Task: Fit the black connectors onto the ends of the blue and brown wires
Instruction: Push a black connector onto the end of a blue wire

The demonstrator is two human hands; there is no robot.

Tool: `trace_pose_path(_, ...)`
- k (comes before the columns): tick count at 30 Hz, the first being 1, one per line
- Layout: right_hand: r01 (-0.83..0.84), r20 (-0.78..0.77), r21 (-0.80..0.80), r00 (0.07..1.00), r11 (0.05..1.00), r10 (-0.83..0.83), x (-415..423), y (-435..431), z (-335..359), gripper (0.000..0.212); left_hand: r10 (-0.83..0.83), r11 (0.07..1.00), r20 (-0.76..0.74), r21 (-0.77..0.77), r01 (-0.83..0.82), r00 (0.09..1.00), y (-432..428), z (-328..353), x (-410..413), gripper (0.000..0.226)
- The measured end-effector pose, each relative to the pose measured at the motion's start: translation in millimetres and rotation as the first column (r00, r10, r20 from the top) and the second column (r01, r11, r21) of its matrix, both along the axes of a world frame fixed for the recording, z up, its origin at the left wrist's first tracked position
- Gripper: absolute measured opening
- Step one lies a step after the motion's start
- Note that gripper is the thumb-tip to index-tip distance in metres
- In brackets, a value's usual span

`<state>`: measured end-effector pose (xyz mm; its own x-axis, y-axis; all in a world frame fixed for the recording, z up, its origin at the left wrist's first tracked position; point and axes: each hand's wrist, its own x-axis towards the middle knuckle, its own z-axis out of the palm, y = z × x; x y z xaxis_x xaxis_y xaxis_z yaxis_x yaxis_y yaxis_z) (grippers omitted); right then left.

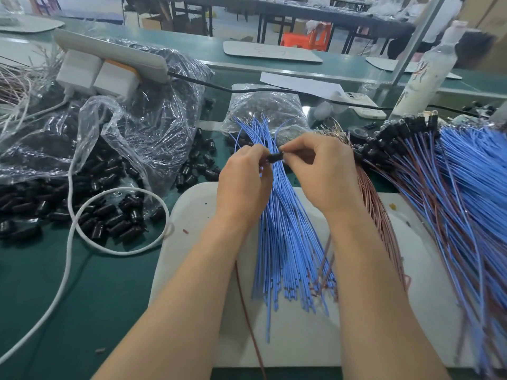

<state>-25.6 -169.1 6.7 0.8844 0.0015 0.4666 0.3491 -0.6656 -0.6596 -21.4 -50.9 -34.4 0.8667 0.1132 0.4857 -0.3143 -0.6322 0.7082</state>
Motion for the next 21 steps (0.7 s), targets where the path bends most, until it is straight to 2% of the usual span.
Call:
trace_pose_path(3,-0.017,-0.068,0.062,0.997,0.998,0.021,4,-9,-3,0.013,-0.127,0.991,-0.019,-0.048,0.125,0.992,2,1,1,0.015)
trace_pose_path(8,-0.086,-0.165,0.162,0.98,0.983,0.113,8,-17,-8,0.013,-0.179,0.98,-0.024,-0.097,0.176,0.984,7,1,2,0.011)
trace_pose_path(13,-0.117,-0.195,0.248,0.966,0.962,0.168,8,-16,-11,0.014,-0.187,0.978,-0.039,-0.101,0.183,0.982,8,1,1,0.01)
trace_pose_path(17,-0.099,-0.201,0.447,0.957,0.889,0.208,7,-15,-12,0.015,-0.187,0.979,-0.029,-0.092,0.184,0.982,9,3,1,0.009)
trace_pose_path(21,-0.058,-0.232,0.537,0.949,0.841,0.213,8,-13,-15,0.013,-0.182,0.98,-0.139,-0.104,0.168,0.973,10,-1,3,0.012)
